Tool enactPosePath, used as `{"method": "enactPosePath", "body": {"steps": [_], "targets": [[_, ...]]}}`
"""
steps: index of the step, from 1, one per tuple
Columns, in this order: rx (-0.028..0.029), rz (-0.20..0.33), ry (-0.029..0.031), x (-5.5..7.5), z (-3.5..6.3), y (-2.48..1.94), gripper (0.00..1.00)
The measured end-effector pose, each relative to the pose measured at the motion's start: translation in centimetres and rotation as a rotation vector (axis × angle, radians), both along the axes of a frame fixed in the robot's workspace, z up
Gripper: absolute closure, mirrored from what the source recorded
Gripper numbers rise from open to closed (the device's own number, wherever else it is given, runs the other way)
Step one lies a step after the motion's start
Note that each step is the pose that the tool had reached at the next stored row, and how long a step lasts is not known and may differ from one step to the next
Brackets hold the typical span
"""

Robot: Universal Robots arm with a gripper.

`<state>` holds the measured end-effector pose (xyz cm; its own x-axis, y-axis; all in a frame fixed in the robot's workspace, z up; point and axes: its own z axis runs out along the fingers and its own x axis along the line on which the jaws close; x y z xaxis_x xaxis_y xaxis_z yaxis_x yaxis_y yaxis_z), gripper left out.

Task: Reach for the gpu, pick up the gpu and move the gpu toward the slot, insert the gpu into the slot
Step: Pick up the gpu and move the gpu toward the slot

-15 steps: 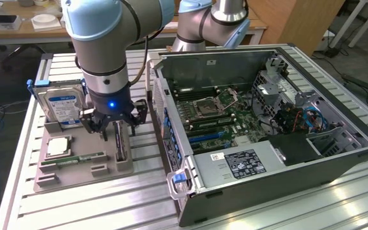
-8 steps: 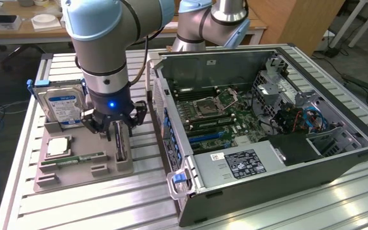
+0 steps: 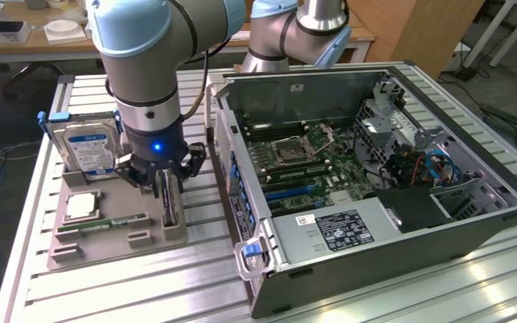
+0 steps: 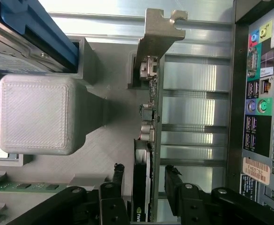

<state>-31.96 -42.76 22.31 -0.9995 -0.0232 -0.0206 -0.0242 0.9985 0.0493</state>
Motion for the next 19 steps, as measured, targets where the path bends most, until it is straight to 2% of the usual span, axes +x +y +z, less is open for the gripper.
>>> {"method": "enactPosePath", "body": {"steps": [4, 5, 10, 15, 19], "targets": [[-0.0001, 0.0, 0.0, 0.0, 0.0, 0.0, 0.54], [-0.0001, 0.0, 0.0, 0.0, 0.0, 0.0, 0.61], [0.0001, 0.0, -0.0002, 0.0, -0.01, 0.0, 0.61], [-0.0001, -0.006, -0.0036, -0.21, -0.07, 0.0, 0.61], [0.0, -0.007, -0.004, -0.21, -0.07, 0.0, 0.61]]}}
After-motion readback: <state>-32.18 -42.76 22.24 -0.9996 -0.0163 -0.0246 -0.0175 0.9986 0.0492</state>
